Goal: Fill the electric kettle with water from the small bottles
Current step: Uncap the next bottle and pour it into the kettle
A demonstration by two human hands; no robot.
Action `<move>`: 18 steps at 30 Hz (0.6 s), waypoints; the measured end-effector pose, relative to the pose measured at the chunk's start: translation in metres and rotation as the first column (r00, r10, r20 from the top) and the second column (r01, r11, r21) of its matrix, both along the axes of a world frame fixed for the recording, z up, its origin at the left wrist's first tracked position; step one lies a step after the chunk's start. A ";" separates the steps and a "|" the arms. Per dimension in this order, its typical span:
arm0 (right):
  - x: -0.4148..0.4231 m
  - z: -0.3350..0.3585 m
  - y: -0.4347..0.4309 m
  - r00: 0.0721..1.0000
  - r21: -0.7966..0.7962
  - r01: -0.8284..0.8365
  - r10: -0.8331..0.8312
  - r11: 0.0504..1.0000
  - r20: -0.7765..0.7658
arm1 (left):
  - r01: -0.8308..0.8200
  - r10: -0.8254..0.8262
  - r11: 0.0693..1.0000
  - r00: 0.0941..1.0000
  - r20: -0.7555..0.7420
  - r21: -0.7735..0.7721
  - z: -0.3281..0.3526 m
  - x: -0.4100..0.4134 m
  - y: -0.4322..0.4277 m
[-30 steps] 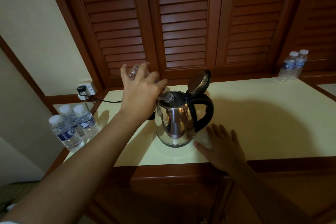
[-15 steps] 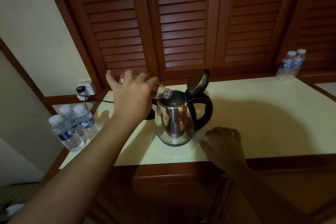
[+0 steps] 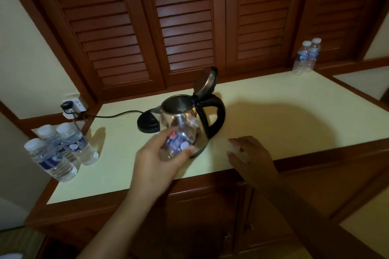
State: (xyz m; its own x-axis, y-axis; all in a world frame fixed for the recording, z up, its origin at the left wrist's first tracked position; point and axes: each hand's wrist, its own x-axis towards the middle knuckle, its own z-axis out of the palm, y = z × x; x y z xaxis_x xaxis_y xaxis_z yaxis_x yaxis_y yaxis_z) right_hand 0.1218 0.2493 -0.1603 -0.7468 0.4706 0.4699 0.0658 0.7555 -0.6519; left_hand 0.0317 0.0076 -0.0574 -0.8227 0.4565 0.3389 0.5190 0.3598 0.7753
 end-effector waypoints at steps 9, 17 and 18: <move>0.059 0.027 0.008 0.996 -0.252 -0.077 0.064 0.965 -0.059 | 0.274 -0.285 0.930 0.959 -0.008 -0.243 -0.033 0.011 0.041; 0.082 0.038 0.014 0.991 -0.464 -0.126 0.095 0.877 -0.091 | 0.422 -0.442 0.852 0.897 0.004 -0.310 -0.035 0.010 0.066; 0.084 0.039 0.015 0.990 -0.477 -0.133 0.099 0.869 -0.097 | 0.445 -0.455 0.846 0.890 0.038 -0.294 -0.035 0.011 0.069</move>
